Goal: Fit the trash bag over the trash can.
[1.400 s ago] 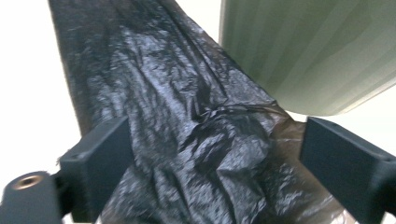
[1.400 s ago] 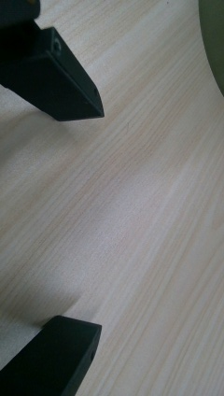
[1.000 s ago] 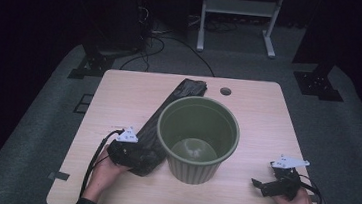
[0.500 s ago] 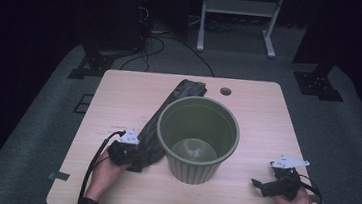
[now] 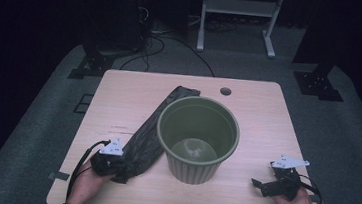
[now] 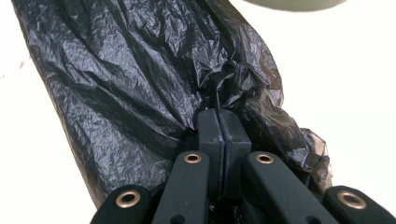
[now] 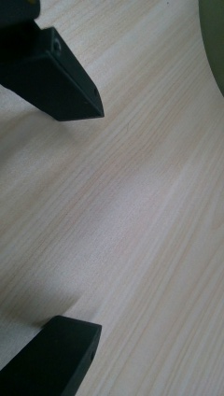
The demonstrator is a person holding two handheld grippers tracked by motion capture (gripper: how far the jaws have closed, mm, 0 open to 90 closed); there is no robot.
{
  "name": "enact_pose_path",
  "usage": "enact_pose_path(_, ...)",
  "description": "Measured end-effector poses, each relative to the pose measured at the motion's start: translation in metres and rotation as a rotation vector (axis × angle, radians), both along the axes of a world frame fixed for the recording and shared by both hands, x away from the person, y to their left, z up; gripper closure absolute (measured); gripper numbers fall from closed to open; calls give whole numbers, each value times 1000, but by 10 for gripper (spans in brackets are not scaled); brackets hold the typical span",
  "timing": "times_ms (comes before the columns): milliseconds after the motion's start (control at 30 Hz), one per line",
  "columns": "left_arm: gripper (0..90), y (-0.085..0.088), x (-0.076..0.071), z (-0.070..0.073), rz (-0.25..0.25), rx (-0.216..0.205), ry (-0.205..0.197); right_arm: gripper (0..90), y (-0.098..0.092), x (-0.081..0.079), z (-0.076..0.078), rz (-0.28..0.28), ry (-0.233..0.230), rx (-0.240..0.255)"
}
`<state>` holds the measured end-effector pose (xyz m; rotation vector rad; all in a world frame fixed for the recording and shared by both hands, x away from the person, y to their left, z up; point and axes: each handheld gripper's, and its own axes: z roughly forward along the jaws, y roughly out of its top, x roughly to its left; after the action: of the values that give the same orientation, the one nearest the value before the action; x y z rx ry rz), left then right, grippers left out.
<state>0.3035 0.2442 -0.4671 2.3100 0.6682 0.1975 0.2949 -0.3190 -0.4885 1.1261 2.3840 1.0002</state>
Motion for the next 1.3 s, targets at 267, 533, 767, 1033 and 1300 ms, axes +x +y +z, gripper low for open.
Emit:
enact_pose_path(267,814,17,-16,-2,-11,-36,9,0,0,0,0,0,0,0)
enact_pose_path(533,303,18,-21,17,19,-47,-12,0,0,0,0,0,0,0)
enact_pose_path(767,104,6,-10,34,81,-73,-60,0,0,0,0,0,0,0)
enact_pose_path(1033,23,-18,17,38,130,-69,-67,0,0,0,0,-1,0,0)
enact_pose_path(1300,14,-37,42,29,137,-50,-61,0,0,0,0,-1,0,0)
